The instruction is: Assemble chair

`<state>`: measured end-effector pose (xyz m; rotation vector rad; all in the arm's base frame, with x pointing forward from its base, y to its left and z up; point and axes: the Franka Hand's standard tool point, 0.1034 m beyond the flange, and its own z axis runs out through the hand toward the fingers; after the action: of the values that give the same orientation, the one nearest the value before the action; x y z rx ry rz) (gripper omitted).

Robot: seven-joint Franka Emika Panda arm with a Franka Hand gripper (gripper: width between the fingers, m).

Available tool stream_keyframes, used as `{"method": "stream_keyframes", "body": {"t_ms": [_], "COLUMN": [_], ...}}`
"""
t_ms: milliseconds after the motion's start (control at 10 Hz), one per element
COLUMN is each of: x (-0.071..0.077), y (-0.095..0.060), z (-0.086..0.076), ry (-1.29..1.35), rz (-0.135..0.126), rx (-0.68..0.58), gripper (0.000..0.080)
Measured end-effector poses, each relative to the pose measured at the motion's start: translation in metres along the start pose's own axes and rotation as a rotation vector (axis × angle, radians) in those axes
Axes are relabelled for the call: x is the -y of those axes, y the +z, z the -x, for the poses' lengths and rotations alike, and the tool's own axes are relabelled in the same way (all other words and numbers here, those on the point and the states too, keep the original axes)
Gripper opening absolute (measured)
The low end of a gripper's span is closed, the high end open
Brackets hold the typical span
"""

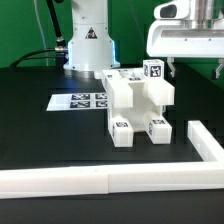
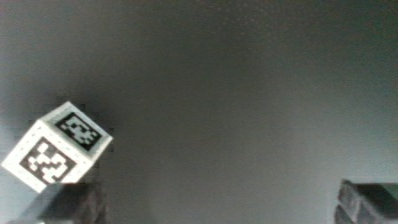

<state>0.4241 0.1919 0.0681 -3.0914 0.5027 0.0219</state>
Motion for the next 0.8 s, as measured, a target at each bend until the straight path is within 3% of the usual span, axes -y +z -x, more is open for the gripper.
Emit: {"method": "stream_keyframes", "body": {"t_ms": [500, 800], "x": [-0.002, -0.014], "y": [0.012, 0.017], "z": [0.037, 0.05], "ry": [-0.021, -0.024], "rz": [0.031, 0.049], "rx": [0.034, 0.053], "gripper": [0.0649, 0.0649]}}
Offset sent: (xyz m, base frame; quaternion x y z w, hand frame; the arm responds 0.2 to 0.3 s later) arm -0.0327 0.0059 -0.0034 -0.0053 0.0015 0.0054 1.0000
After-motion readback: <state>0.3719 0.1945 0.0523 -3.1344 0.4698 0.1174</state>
